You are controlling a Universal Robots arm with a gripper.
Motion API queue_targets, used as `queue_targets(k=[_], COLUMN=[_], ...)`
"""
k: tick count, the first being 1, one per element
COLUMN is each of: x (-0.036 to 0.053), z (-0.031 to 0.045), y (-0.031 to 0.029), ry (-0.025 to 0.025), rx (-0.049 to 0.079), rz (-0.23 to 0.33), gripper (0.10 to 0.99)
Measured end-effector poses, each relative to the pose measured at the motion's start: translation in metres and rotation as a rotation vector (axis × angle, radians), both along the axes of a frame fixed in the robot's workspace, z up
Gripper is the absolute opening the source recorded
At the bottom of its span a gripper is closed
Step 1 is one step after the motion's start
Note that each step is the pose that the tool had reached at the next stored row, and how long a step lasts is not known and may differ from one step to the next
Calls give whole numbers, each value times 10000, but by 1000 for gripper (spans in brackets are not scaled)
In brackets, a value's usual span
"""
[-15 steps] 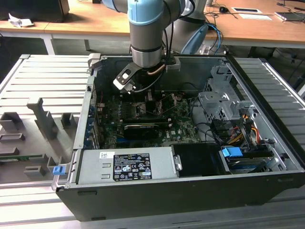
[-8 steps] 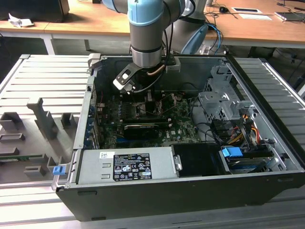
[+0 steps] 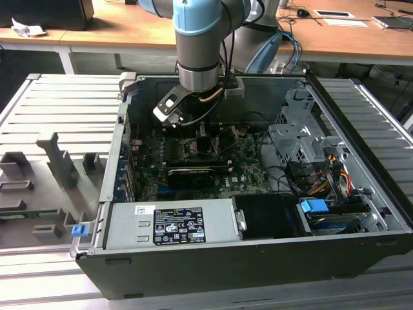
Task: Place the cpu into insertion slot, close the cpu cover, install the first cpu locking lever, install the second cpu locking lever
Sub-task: 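Place the cpu into insertion slot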
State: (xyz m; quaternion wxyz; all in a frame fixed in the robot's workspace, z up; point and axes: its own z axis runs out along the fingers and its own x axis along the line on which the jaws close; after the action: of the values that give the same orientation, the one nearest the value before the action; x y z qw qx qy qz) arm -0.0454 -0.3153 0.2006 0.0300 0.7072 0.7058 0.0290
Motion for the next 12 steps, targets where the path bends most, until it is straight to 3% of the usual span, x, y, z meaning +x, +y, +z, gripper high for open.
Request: queue_targets(k=[6,7,12], x=[0,0,0], z=[88,91,107], y=[1,1,0], ry=[-1,-2,-1], rx=[2,3,2], rz=[0,0,0], gripper=[592,400,106])
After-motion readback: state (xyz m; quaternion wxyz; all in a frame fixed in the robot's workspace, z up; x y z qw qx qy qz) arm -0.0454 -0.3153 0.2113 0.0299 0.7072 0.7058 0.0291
